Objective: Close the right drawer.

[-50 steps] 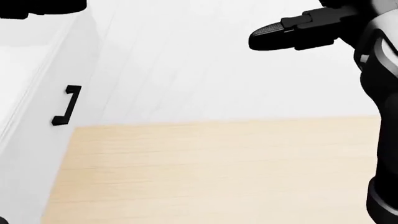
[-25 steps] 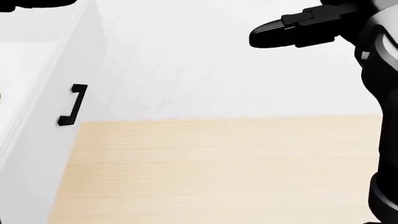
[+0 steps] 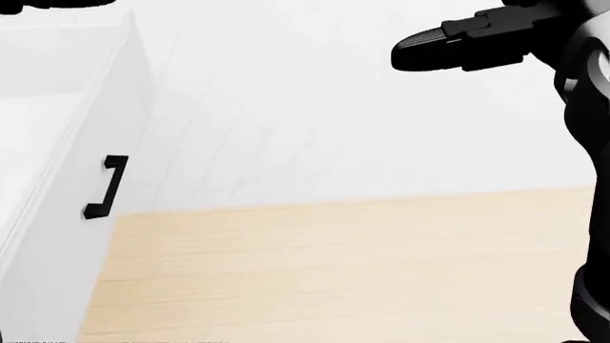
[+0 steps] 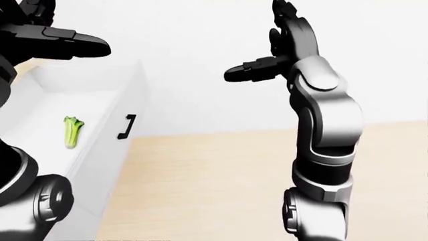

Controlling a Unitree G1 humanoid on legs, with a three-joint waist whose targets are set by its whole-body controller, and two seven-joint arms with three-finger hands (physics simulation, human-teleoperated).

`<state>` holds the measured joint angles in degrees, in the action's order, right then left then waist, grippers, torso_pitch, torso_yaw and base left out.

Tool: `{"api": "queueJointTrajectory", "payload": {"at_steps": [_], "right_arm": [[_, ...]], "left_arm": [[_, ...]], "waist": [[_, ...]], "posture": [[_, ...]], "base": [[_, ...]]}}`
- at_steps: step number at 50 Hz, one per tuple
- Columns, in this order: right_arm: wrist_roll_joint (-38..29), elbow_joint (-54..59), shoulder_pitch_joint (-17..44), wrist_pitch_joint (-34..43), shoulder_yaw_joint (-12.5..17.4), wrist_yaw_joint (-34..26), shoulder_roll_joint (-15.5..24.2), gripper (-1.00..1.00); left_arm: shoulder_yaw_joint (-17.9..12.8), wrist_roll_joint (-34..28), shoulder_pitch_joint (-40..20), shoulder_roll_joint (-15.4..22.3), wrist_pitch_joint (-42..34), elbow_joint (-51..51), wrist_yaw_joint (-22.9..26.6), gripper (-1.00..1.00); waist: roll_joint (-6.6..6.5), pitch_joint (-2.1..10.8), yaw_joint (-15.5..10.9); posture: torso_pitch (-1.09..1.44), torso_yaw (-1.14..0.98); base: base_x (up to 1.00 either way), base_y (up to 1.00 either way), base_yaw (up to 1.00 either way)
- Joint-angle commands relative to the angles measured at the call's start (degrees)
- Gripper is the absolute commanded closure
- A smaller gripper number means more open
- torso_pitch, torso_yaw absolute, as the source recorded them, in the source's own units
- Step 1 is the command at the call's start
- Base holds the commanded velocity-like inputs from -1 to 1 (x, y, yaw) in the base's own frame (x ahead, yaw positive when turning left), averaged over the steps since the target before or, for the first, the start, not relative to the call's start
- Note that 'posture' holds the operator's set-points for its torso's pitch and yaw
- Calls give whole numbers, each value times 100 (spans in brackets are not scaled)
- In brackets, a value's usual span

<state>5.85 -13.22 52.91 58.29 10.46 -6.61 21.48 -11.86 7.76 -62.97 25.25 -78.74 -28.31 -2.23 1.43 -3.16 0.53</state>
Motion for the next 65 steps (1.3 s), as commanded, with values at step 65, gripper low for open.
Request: {"api": "queueJointTrajectory", "payload": {"at_steps": [65], "right_arm": [[45, -278, 261, -63, -18, -25, 36, -100]], "left_arm": [[-121, -57, -524, 257, -163, -109, 56, -100]], "waist": [[-134, 74, -12]], "posture": [[0, 0]], "base": [[0, 14, 0]]}}
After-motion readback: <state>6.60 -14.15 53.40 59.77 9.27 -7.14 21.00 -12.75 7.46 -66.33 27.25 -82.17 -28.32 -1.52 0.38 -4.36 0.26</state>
